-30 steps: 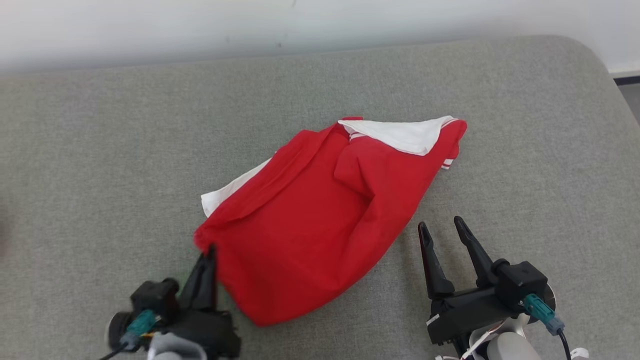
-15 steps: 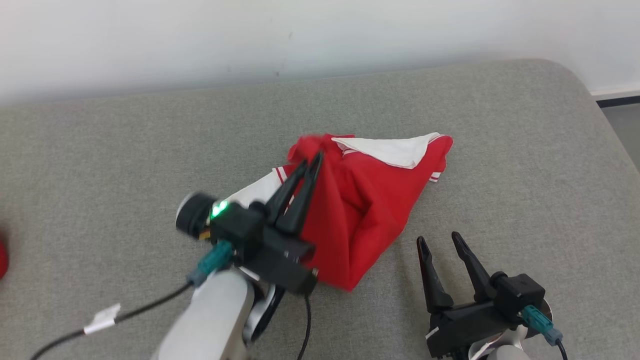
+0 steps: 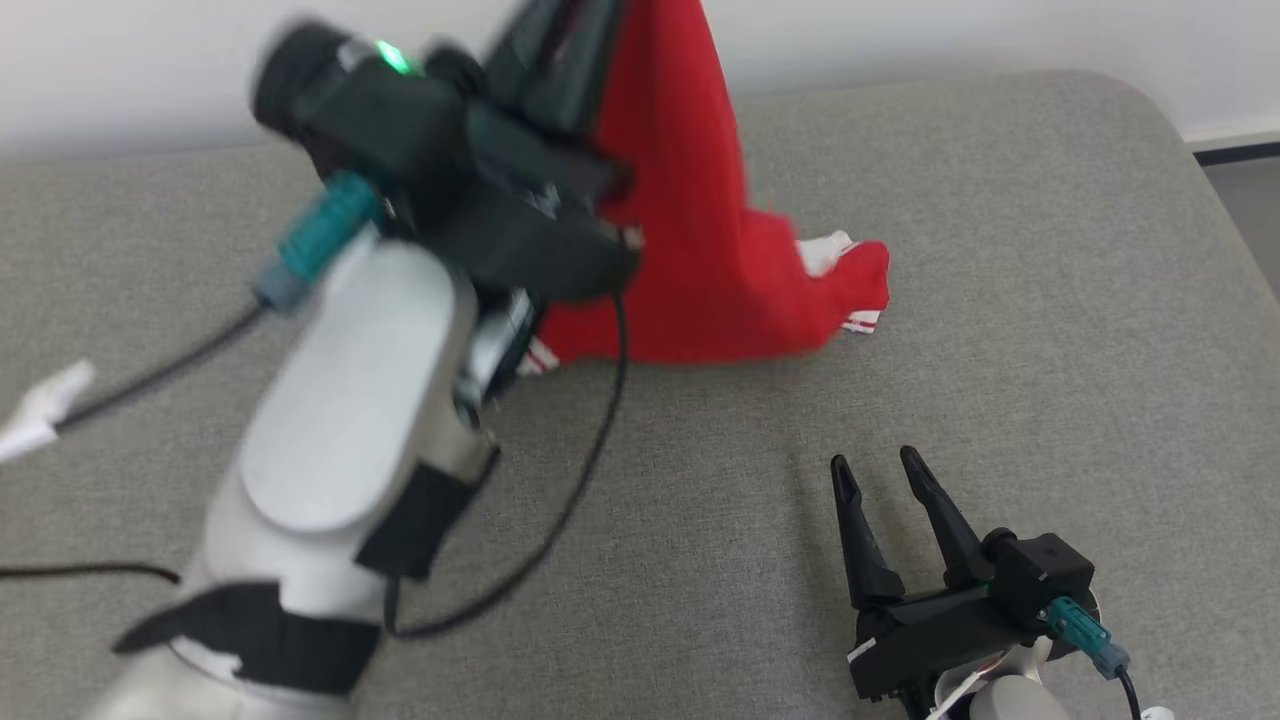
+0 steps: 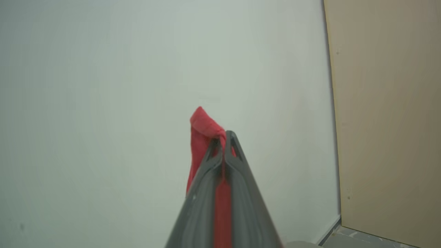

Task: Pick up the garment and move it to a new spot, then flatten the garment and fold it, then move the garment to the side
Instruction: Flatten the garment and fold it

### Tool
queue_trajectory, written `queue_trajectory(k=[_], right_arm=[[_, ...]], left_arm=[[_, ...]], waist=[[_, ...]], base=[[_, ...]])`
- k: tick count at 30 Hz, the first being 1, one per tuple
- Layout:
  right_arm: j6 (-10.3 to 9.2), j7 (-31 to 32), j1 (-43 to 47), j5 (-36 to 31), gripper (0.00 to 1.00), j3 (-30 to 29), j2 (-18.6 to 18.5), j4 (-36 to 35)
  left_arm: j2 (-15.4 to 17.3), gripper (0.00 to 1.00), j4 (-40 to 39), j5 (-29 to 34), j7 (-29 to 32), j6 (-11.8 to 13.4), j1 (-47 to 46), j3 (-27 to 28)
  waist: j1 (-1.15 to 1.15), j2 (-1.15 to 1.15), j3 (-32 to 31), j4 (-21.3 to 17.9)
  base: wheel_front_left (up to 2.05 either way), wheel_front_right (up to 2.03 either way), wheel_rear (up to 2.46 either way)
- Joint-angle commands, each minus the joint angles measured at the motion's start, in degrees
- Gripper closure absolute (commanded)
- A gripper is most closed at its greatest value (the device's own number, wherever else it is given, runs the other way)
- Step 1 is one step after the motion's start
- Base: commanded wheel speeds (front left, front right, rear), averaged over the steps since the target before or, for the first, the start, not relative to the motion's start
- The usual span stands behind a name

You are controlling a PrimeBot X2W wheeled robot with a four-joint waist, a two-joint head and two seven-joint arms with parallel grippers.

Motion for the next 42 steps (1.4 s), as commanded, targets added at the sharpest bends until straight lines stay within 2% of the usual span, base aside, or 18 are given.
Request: queue_trajectory(k=[1, 4, 8, 10, 14, 17, 18, 19, 20, 21, 26, 36, 42], right_arm=[[-0.12, -0.02, -0.65, 0.43, 0.0, 0.02, 0.06, -0.2], [-0.12, -0.02, -1.0, 0.83, 0.0, 0.12, 0.09, -0.39], [-0.12, -0.02, -1.59, 1.35, 0.0, 0.63, 0.07, -0.58], [-0.12, -0.02, -2.26, 1.53, 0.0, 0.99, 0.08, -0.75], [-0.12, -0.02, -2.66, 1.68, 0.0, 1.08, 0.08, -0.88], [-0.12, -0.02, -3.05, 0.72, 0.0, 0.59, 0.09, -0.84], [-0.12, -0.02, -3.18, 0.51, 0.0, 0.47, 0.09, -0.85], [-0.12, -0.02, -3.39, 0.14, 0.0, 0.34, 0.1, -0.78], [-0.12, -0.02, -3.57, -0.08, 0.0, 0.17, 0.09, -0.74], [-0.12, -0.02, -3.71, -0.33, 0.0, 0.14, 0.1, -0.71], [-0.11, -0.02, -3.95, -1.57, 0.0, 0.02, 0.08, -0.81], [-0.11, -0.02, -1.98, -1.88, 0.0, 2.44, 0.07, 0.19], [-0.12, -0.02, -0.78, -2.13, 0.0, 4.54, 0.07, 0.87]], left_arm=[[-0.15, 1.0, 1.07, 1.2, 0.06, 0.68, -2.81, 1.53], [0.54, 1.0, 4.81, 1.56, 0.07, 1.77, -6.36, 4.67], [4.02, 1.0, 11.56, 2.76, 0.06, 3.62, -8.47, 8.56], [6.2, 1.0, 15.13, 3.51, 0.06, 3.78, -7.53, 9.87], [8.19, 1.0, 18.36, 3.54, 0.06, 3.83, -4.86, 12.37], [8.7, 1.0, 20.74, 3.35, 0.06, 4.17, -0.44, 14.88], [8.72, 0.97, 21.49, 3.22, 0.06, 4.36, 0.91, 15.67], [8.8, 0.6, 22.29, 3.13, 0.05, 4.63, 2.34, 16.63], [8.64, 0.08, 22.9, 2.79, 0.05, 4.82, 3.75, 17.67], [8.56, 0.0, 23.27, 3.14, -0.03, 4.98, 5.12, 18.39], [6.64, 0.0, 21.48, 2.8, -0.03, 5.89, 12.3, 23.82], [2.25, 0.0, 13.72, 7.01, -0.04, 4.47, 26.45, 30.6], [0.22, 0.0, 8.98, 8.8, -0.04, 2.95, 35.72, 32.04]], waist=[[0.0, 0.0, 1.06, -0.11], [0.0, 0.0, 2.11, -0.12], [0.0, 0.0, 3.67, -0.56], [0.0, 0.0, 4.6, -0.83], [0.0, 0.0, 5.82, -0.9], [0.0, 0.0, 6.7, -0.42], [0.0, 0.0, 6.87, -0.22], [0.0, 0.0, 6.98, -0.01], [0.0, 0.0, 7.04, 0.24], [0.0, 0.0, 7.02, 0.43], [0.0, 0.0, 6.11, 2.08], [0.0, 0.0, 1.45, 5.64], [0.0, 0.0, -1.4, 8.14]], base=[[0.0, 0.0, 0.0], [0.0, 0.0, 0.0], [0.0, 0.0, 0.0], [0.0, 0.0, 0.0], [0.0, 0.0, 0.0], [0.0, 0.0, 0.0], [0.0, 0.0, 0.0], [0.0, 0.0, 0.0], [0.0, 0.0, 0.0], [0.0, 0.0, 0.0], [0.0, 0.0, 0.0], [0.0, 0.0, 0.0], [0.0, 0.0, 0.0]])
